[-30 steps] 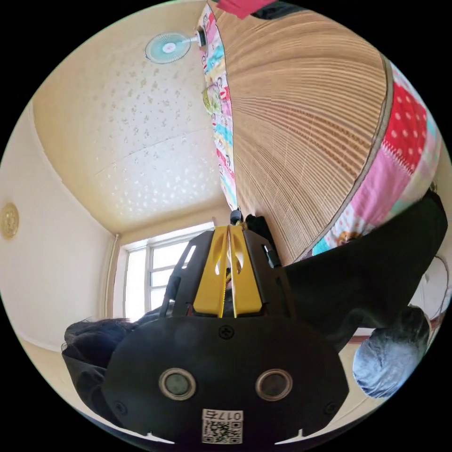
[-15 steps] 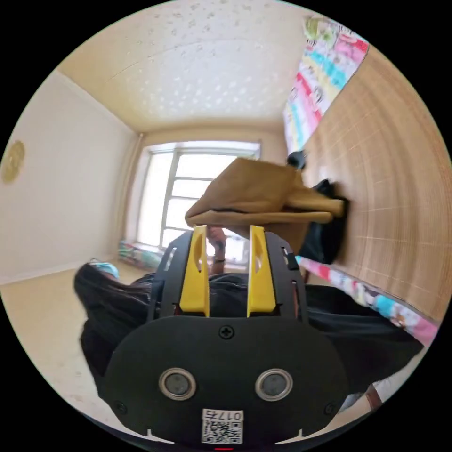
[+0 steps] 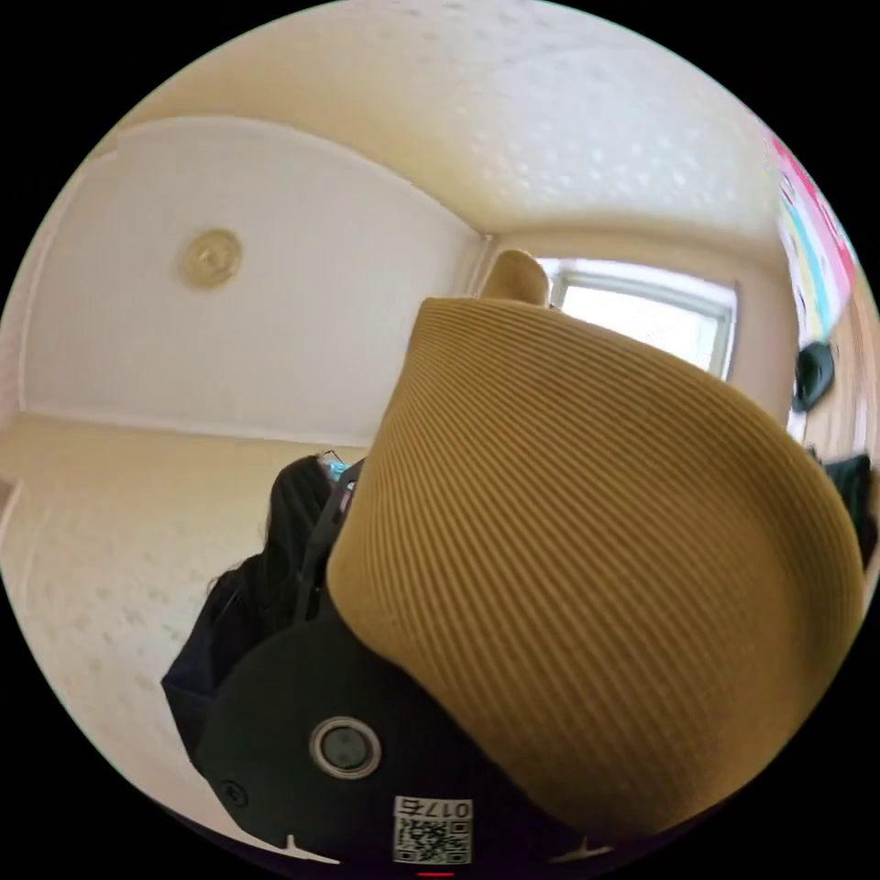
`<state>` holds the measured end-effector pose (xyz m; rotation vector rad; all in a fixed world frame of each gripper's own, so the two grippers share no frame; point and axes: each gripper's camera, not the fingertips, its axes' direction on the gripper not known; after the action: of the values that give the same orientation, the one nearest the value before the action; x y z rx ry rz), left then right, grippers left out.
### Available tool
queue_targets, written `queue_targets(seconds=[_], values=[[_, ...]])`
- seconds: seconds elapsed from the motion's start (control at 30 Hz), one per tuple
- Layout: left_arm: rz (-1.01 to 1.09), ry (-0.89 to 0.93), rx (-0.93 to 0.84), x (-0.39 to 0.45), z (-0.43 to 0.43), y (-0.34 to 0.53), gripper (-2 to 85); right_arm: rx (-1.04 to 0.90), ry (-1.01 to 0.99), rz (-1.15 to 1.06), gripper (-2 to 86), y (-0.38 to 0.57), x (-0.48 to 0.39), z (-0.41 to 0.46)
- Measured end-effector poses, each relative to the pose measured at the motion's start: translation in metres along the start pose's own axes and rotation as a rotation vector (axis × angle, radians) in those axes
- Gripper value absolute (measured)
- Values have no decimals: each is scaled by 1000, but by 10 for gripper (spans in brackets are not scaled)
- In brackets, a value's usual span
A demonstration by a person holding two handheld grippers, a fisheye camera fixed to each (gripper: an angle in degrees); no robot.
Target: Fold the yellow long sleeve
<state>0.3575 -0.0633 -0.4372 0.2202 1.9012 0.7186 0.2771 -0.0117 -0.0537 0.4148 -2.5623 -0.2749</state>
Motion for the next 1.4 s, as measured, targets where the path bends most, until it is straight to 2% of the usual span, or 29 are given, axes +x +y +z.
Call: queue_targets(seconds=[0.1,0.17,0.23,0.3,0.37,0.47,0.6,0.77,0.9,1.0,1.07,1.13,1.23,1.4], values=[[-78,-134,38,-19,-5,2,-6,-5,-40,-208,147,-28,-30,-6],[-101,-163,79,-31,-12,-2,-6,-87,-45,-322,149,-50,-44,4],[-118,-141,110,-41,-19,-7,-6,-132,-29,-365,151,-64,-45,12],[-148,-202,111,-50,-23,-9,-7,-170,14,-363,152,-79,-38,17],[-203,-453,39,-54,-20,-11,-2,-229,153,-320,153,-93,-22,21],[-264,-635,3,-63,-14,-9,33,-291,342,-270,155,-84,12,24],[-312,-602,155,-86,-20,5,97,-350,356,-153,155,-57,74,15],[-319,-633,382,-110,-24,13,112,-368,196,-58,155,-53,129,-8],[-348,-580,389,-143,-16,-3,138,-491,122,-84,154,-61,143,3],[-290,-408,402,-175,-2,-17,98,-611,96,-98,153,-66,161,18],[-292,-272,493,-198,-7,-13,10,-599,75,-70,152,-75,179,10],[-262,-181,554,-211,-13,-10,-1,-584,39,-19,150,-82,193,2],[-148,-21,693,-219,-36,-3,-7,-551,87,24,148,-88,208,-13],[-50,-81,753,-212,-67,-4,-10,-403,78,6,142,-97,223,-47]])
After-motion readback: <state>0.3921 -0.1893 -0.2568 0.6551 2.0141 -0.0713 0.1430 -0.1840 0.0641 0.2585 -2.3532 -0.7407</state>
